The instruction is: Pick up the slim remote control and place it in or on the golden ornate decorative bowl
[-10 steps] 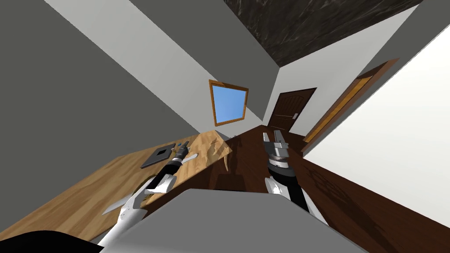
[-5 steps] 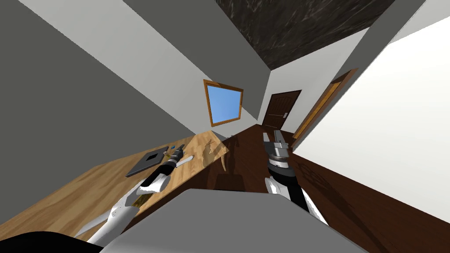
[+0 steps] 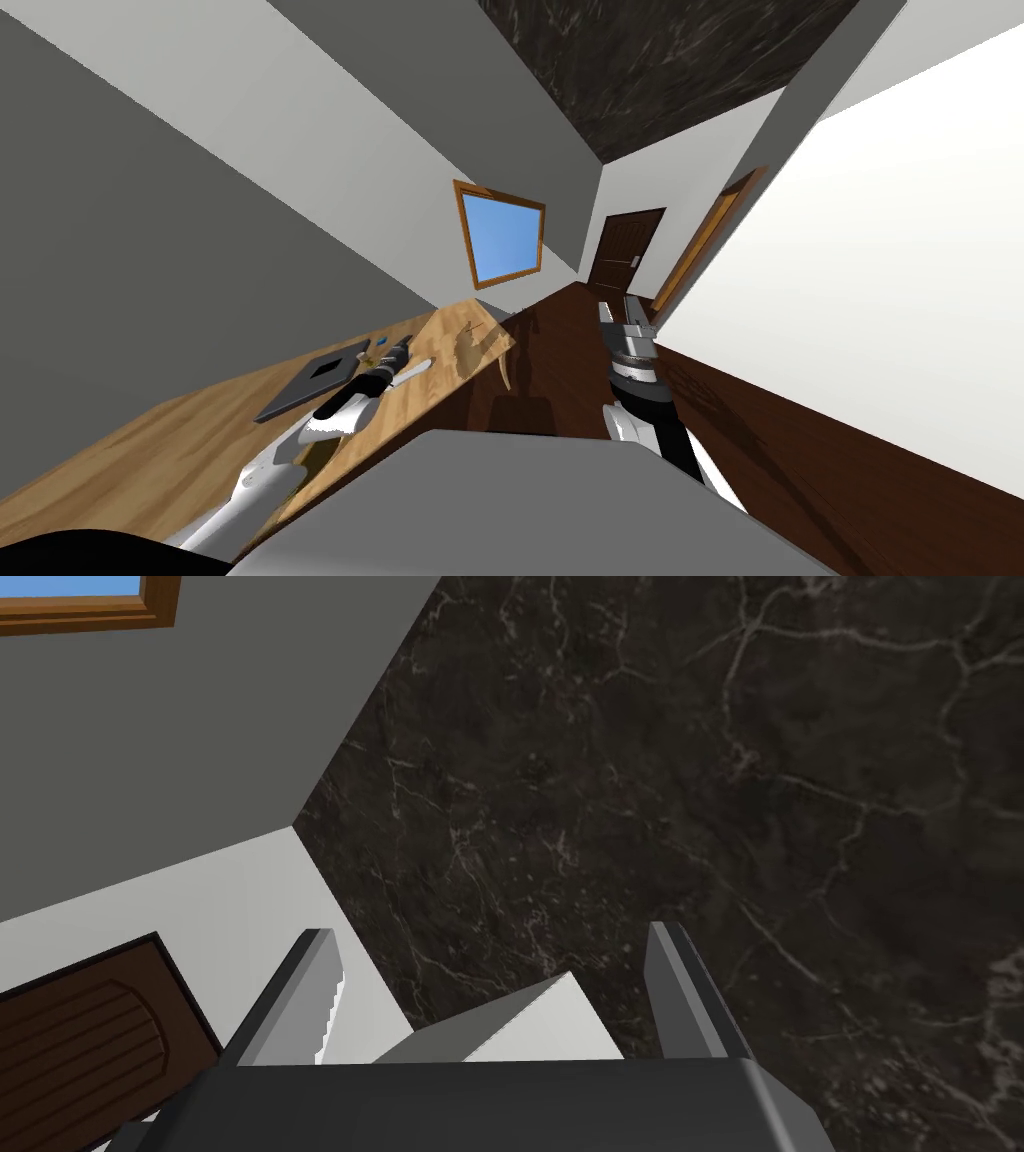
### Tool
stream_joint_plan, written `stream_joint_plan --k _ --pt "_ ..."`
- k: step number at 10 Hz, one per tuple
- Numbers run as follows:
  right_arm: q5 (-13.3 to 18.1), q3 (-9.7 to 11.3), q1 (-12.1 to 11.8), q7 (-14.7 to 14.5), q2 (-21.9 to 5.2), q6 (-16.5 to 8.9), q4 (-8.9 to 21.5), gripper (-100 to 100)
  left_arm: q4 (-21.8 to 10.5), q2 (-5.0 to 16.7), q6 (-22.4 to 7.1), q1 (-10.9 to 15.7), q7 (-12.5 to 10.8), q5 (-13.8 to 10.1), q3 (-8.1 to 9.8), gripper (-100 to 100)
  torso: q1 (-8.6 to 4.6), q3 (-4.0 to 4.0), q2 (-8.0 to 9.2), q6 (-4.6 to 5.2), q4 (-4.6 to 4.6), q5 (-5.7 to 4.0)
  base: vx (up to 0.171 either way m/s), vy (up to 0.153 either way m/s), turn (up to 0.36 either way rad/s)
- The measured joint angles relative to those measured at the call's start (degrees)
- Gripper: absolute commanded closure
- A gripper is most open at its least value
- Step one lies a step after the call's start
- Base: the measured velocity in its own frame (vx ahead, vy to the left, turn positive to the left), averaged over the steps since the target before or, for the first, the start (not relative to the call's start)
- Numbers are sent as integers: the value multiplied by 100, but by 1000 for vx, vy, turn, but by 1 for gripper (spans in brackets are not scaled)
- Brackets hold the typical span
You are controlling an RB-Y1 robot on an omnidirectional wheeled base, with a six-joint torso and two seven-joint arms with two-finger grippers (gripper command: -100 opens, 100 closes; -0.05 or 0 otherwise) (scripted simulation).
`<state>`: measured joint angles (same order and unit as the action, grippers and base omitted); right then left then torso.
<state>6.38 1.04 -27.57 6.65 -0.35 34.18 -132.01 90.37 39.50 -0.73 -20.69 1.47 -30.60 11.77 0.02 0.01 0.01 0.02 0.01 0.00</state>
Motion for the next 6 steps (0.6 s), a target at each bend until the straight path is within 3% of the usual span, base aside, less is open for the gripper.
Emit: stream_joint_plan --k 3,4,6 --pt "0 -1 -1 0 0 0 0 0 -565 241 -326 49 -35 -376 21 -100 3 1 2 -6 0 1 -1 0 -89" --pt "0 -1 -1 0 0 0 0 0 -561 246 -433 40 -38 -405 62 -100 2 2 2 -7 1 1 -1 0 -187" --pt "0 -1 -1 0 0 0 0 0 -850 373 -693 70 -57 -646 93 -100 4 1 1 -5 0 2 -2 8 -171"
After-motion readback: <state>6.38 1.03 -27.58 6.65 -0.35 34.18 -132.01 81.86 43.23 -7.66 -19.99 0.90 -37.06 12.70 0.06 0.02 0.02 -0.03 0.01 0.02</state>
